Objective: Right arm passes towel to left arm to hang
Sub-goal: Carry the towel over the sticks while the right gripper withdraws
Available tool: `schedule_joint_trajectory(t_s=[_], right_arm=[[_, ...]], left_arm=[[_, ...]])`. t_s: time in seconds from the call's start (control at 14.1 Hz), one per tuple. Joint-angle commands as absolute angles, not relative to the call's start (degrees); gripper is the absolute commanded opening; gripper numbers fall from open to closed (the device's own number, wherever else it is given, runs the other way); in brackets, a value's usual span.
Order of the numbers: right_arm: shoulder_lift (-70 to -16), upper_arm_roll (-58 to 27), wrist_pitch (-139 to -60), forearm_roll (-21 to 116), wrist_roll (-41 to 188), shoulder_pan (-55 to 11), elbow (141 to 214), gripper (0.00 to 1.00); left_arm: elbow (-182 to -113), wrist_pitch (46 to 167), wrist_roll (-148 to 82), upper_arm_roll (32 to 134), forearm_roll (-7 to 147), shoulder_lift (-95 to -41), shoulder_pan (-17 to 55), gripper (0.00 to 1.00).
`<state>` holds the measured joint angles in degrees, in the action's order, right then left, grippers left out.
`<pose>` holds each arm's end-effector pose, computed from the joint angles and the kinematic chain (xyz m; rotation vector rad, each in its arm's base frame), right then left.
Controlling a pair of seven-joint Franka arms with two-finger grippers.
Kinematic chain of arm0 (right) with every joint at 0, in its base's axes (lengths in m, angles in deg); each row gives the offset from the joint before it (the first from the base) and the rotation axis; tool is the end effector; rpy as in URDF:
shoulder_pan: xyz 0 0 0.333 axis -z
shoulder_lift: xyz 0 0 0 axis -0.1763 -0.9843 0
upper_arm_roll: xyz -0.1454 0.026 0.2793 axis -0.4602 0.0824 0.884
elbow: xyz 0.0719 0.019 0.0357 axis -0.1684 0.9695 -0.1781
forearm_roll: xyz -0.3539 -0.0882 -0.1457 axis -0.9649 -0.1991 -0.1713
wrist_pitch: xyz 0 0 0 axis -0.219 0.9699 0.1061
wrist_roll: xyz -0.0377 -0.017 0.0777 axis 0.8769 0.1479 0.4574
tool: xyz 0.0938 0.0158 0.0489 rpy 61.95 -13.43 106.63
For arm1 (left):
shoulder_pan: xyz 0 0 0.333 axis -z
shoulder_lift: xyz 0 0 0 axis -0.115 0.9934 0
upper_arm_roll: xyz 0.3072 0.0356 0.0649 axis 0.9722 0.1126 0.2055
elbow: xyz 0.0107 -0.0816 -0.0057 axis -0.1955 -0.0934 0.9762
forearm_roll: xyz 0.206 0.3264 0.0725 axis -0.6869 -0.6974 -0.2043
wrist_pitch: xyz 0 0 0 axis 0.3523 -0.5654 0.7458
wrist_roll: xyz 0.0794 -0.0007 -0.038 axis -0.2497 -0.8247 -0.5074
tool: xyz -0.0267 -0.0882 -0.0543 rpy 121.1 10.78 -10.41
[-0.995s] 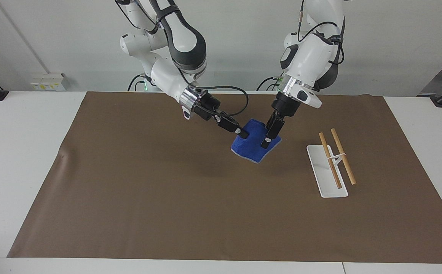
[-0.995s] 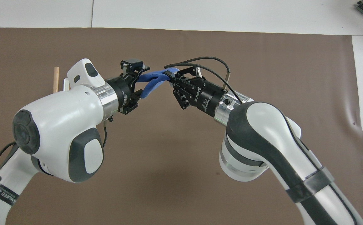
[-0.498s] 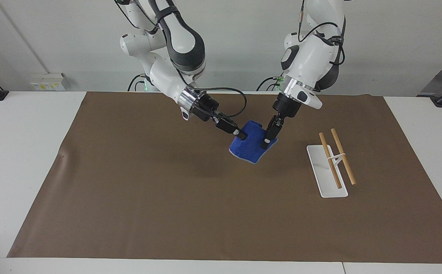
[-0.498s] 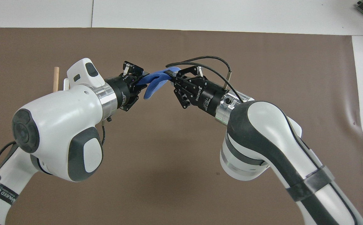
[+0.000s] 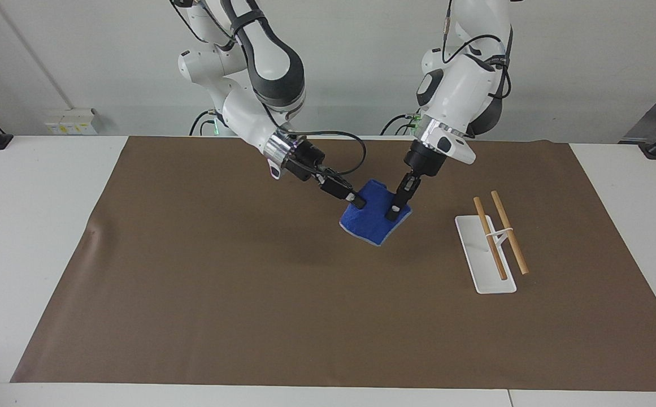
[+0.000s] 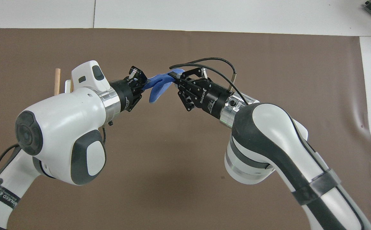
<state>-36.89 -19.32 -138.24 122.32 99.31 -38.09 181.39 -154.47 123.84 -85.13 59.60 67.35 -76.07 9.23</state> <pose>0.5560 0.2916 0.4666 -1.4659 1.1764 0.1063 0.5358 -0.2777 0.5018 2.1666 1.1662 0.2656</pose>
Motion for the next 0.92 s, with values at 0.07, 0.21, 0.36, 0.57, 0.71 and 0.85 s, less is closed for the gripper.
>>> schedule_joint_trajectory(t_s=[0.07, 0.21, 0.36, 0.57, 0.71, 0.85], right_arm=[[-37.3, -19.0, -140.8, 122.7, 96.5, -37.2, 181.1, 0.80], [-37.5, -19.0, -143.7, 121.5, 93.9, -37.3, 181.7, 1.00], [-37.6, -19.0, -145.7, 115.1, 90.4, -37.2, 183.2, 1.00], [-37.5, -19.2, -146.5, 100.5, 89.4, -35.3, 187.0, 1.00], [-37.1, -19.3, -146.3, 91.1, 87.7, -32.9, 189.2, 1.00], [-37.0, -19.3, -145.8, 83.3, 86.1, -30.6, 190.4, 1.00]], left_arm=[[-155.1, 124.0, -80.6, 61.3, 68.3, -76.0, 8.2, 0.00], [-155.1, 123.9, -77.8, 64.3, 68.3, -76.0, 8.2, 0.00], [-155.6, 123.2, -75.9, 66.8, 68.3, -76.2, 8.1, 0.00], [-155.8, 123.1, -72.7, 69.9, 68.3, -76.2, 8.1, 0.00], [-156.3, 123.1, -70.9, 71.8, 68.3, -76.2, 7.9, 0.00], [-157.0, 123.0, -66.9, 75.4, 68.3, -76.4, 7.7, 0.00]])
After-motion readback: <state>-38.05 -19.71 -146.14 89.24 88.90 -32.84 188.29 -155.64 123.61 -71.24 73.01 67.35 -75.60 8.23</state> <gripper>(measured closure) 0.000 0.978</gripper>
